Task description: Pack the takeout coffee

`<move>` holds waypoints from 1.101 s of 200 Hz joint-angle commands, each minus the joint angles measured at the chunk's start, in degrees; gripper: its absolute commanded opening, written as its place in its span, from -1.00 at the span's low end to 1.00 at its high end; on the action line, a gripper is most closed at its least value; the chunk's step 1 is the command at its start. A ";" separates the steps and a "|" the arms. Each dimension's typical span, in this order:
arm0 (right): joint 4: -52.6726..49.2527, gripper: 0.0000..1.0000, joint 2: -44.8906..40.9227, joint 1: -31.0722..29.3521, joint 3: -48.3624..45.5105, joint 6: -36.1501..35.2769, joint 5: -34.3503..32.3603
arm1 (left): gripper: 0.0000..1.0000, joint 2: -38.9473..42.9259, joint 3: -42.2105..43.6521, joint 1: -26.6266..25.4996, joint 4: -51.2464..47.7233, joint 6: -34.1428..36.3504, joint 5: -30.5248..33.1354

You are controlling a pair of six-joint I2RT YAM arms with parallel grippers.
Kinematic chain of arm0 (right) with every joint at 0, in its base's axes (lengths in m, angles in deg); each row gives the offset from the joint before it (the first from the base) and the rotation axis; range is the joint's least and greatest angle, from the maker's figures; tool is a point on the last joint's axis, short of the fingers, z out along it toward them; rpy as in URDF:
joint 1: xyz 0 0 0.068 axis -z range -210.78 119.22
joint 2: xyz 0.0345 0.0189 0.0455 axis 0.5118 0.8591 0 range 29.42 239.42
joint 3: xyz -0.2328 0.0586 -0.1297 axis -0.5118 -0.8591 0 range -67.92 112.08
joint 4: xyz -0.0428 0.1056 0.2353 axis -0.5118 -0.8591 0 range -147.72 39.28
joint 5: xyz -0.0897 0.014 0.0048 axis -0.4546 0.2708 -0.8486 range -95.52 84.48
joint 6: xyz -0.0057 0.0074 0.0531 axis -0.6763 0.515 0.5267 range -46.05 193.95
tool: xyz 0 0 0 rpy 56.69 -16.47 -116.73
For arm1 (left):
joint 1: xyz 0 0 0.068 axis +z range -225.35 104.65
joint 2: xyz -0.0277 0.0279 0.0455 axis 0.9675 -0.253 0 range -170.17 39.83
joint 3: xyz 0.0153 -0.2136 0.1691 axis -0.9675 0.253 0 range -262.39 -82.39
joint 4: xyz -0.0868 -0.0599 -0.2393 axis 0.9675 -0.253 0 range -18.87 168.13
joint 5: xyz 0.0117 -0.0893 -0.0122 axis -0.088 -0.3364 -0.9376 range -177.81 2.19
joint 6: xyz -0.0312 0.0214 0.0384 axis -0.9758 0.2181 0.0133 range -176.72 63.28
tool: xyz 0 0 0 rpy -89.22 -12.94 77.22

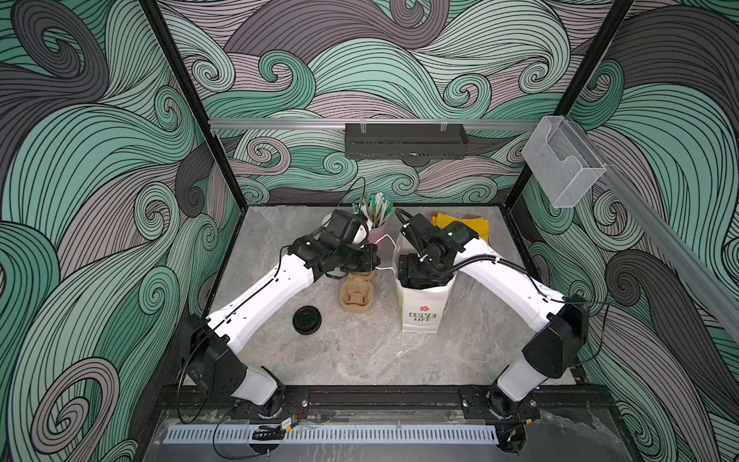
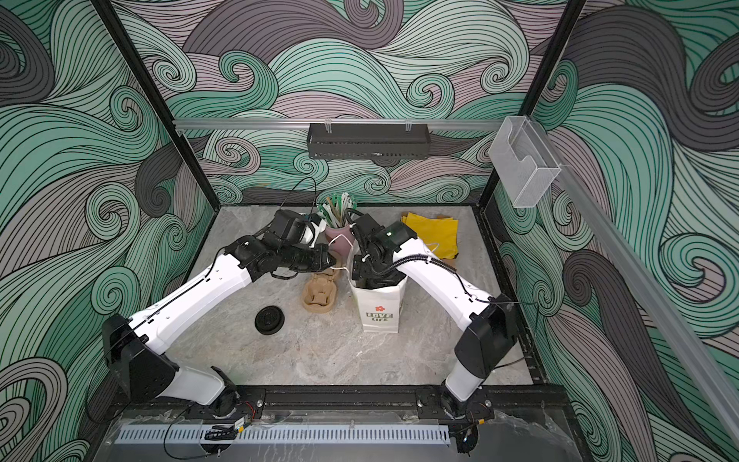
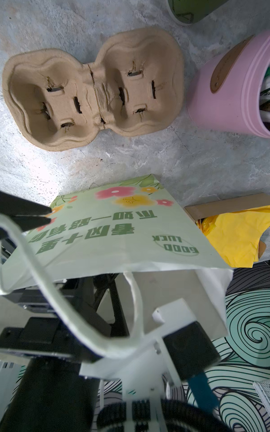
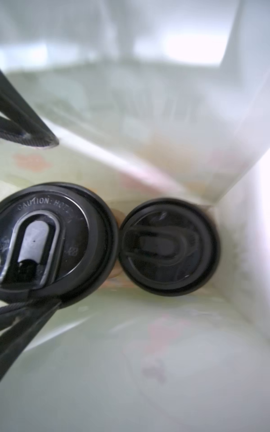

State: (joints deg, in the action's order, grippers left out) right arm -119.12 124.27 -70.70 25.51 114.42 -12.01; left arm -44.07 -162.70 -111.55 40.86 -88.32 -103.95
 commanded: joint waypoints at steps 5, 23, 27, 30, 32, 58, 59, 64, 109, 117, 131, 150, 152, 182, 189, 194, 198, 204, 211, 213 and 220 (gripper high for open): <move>3.04 0.96 -2.17 -0.76 1.98 -1.99 -3.40 | -1.00 0.18 -0.50 -0.40 -0.10 1.30 -0.94; 4.58 0.91 -3.41 -1.51 3.13 -3.52 -4.42 | -1.00 0.14 -0.61 -0.58 0.39 1.45 -1.41; 4.79 0.89 -3.78 -1.63 3.37 -3.73 -4.77 | -1.00 0.18 -0.59 -0.60 0.50 1.45 -1.51; 4.89 0.89 -3.99 -1.75 3.54 -3.95 -4.91 | -1.00 0.15 -0.60 -0.66 0.65 1.44 -1.59; 4.95 0.88 -4.15 -1.83 3.61 -4.09 -5.05 | -1.00 0.14 -0.56 -0.70 0.63 1.44 -1.67; 6.83 0.80 -7.08 -2.61 3.78 -5.34 -6.00 | -1.00 -0.12 -0.55 -1.14 1.67 1.54 -2.48; 6.90 0.79 -7.15 -2.61 3.78 -5.41 -6.00 | -1.00 -0.08 -0.59 -1.15 1.68 1.54 -2.48; 7.07 0.78 -7.72 -2.68 3.77 -5.51 -6.07 | -1.00 -0.18 -0.64 -1.30 1.89 1.51 -2.58; 10.19 0.59 -12.63 -3.73 4.65 -7.48 -4.22 | -1.00 -0.91 -1.53 -2.55 3.25 2.14 -3.95; 10.32 0.58 -13.62 -3.91 5.38 -8.35 -3.50 | -1.00 -1.13 -1.72 -2.76 3.51 2.29 -4.28; 8.36 0.56 -15.11 -3.97 7.38 -9.52 -3.15 | -0.90 -1.26 -1.95 -2.99 4.03 2.33 -4.59; 3.96 0.57 -16.95 -3.94 10.22 -10.90 -2.84 | -0.64 -1.10 -1.95 -3.08 5.21 2.30 -5.16; 3.64 0.57 -17.15 -3.96 10.42 -10.99 -2.81 | -0.61 -1.07 -1.95 -3.06 5.31 2.32 -5.20; -1.35 0.58 -22.11 -3.55 10.77 -10.53 -3.87 | -0.01 0.12 -1.54 -3.07 8.15 2.47 -7.08; -2.48 0.58 -23.39 -3.41 10.56 -10.24 -4.46 | 0.16 0.54 -1.51 -3.08 8.95 2.50 -7.57; -3.38 0.58 -24.17 -3.26 10.48 -9.79 -5.11 | 0.27 0.88 -1.57 -3.03 9.49 2.50 -7.86; -4.05 0.59 -24.75 -3.15 10.44 -9.66 -5.70 | 0.36 1.20 -1.61 -3.06 9.80 2.48 -8.01; -4.89 0.60 -25.90 -2.98 10.31 -9.44 -6.41 | 0.49 1.77 -1.60 -3.08 10.40 2.59 -8.00; -5.63 0.60 -27.02 -2.67 9.90 -9.08 -7.08 | 0.61 2.10 -1.61 -3.02 10.95 2.84 -7.94; -5.81 0.59 -27.42 -2.59 9.79 -9.02 -7.26 | 0.66 2.04 -1.63 -3.07 11.10 2.96 -7.90; -6.34 0.60 -28.58 -2.27 9.55 -8.56 -8.34 | 0.88 4.35 -1.44 -3.07 11.52 3.28 -7.54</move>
State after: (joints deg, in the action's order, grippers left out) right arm -119.95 98.56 -73.87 35.63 104.62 -16.40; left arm -44.40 -162.86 -114.11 48.70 -86.39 -110.23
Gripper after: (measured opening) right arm 0.798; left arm 0.837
